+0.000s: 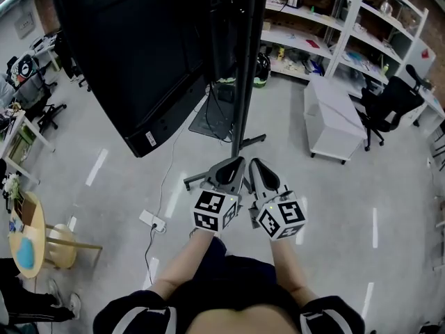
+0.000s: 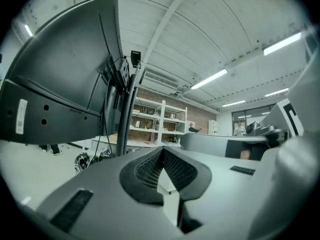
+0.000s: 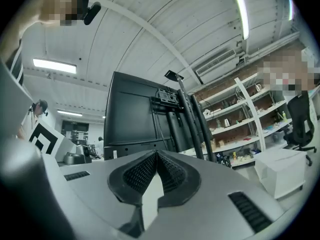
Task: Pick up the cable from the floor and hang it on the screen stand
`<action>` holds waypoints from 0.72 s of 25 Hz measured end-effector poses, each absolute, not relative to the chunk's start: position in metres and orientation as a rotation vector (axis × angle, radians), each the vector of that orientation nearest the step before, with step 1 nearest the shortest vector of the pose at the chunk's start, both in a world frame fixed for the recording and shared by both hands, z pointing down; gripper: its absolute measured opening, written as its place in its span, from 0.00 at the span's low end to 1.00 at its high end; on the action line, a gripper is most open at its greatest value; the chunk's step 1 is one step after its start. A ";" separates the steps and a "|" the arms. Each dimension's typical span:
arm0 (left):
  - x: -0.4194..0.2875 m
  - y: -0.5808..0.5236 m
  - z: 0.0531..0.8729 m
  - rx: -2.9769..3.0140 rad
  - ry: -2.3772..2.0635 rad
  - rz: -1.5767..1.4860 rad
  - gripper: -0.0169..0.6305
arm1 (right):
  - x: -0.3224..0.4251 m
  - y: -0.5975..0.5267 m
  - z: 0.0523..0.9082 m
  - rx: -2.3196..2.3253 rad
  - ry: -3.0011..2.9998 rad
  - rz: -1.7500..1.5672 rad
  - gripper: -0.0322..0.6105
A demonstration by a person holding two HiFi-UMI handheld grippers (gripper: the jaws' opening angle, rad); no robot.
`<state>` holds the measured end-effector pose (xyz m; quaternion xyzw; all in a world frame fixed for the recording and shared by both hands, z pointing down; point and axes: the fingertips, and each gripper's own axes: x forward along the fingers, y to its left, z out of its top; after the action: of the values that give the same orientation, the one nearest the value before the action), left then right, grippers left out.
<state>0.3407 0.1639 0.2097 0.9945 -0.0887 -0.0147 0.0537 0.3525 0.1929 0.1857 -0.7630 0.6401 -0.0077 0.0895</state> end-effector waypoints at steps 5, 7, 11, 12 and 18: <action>0.325 0.180 0.223 3.015 -0.254 -0.028 0.04 | 0.336 0.203 0.206 -2.364 1.848 -0.036 0.09; 0.322 0.182 0.227 3.018 -0.263 -0.019 0.04 | 0.331 0.206 0.215 -2.374 1.819 -0.062 0.09; 0.315 0.177 0.234 3.008 -0.302 -0.005 0.04 | 0.330 0.203 0.222 -2.382 1.824 -0.064 0.08; 0.313 0.175 0.236 3.009 -0.312 0.002 0.04 | 0.332 0.202 0.220 -2.381 1.822 -0.054 0.09; 0.316 0.169 0.242 3.002 -0.317 0.022 0.04 | 0.337 0.202 0.216 -2.405 1.812 -0.030 0.08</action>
<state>0.3156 0.1692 0.2416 0.9926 -0.1048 0.0074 0.0616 0.3374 0.2025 0.2164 -0.7969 0.6005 -0.0101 0.0651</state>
